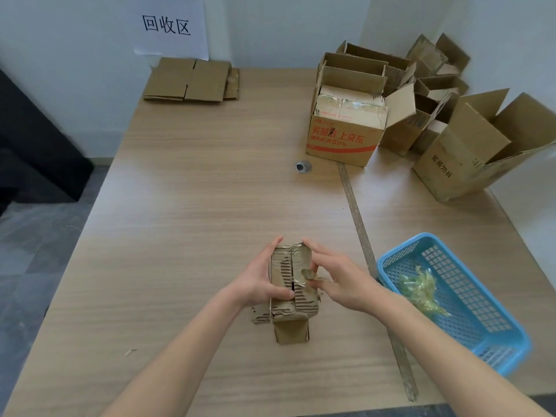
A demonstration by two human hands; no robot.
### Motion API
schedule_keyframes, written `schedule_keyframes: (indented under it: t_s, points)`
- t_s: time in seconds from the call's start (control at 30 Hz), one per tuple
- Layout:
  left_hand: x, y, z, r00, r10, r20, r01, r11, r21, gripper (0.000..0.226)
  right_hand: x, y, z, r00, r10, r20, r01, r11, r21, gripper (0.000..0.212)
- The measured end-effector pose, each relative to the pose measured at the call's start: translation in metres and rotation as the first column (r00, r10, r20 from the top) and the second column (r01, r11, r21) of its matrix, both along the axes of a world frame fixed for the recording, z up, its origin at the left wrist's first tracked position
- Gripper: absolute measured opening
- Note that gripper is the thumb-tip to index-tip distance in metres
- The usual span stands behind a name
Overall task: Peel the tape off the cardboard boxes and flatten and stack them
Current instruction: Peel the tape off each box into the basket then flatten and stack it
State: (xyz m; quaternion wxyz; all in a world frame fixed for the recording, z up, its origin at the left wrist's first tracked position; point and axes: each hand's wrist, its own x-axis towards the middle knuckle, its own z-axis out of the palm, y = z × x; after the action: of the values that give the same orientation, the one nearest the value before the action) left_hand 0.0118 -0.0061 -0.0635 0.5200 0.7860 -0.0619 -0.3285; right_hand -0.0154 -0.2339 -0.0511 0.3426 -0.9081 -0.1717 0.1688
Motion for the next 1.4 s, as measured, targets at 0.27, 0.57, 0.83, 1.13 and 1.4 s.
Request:
schedule_keyframes:
  t_s: [0.27,0.57,0.83,1.13,1.4]
  points:
    - [-0.003,-0.017,-0.007,0.97,-0.241,0.038,0.235,0.963,0.13,0.134,0.029,-0.003,0.018,0.975,-0.209,0.078,0.216,0.972,-0.094,0.027]
    - [-0.027,-0.018,-0.001,0.929,-0.055,0.366,-0.025,0.977,0.21,0.056,0.0,0.002,-0.003,0.86,-0.275,0.429,0.328,0.943,-0.053,0.012]
    - [-0.055,-0.045,-0.011,0.895,-0.266,0.359,0.007,0.812,0.584,0.137,-0.003,-0.008,0.002,0.846,0.164,0.507,0.004,0.95,-0.313,0.019]
    - [-0.055,-0.041,-0.015,0.897,-0.227,0.379,0.013,0.871,0.491,0.131,-0.013,-0.047,0.012,0.901,0.382,0.205,-0.26,0.854,-0.45,0.082]
    - [-0.027,-0.018,-0.008,0.807,-0.472,0.356,0.217,0.797,0.563,0.122,-0.004,-0.058,0.025,0.899,0.343,0.273,-0.244,0.909,-0.337,0.015]
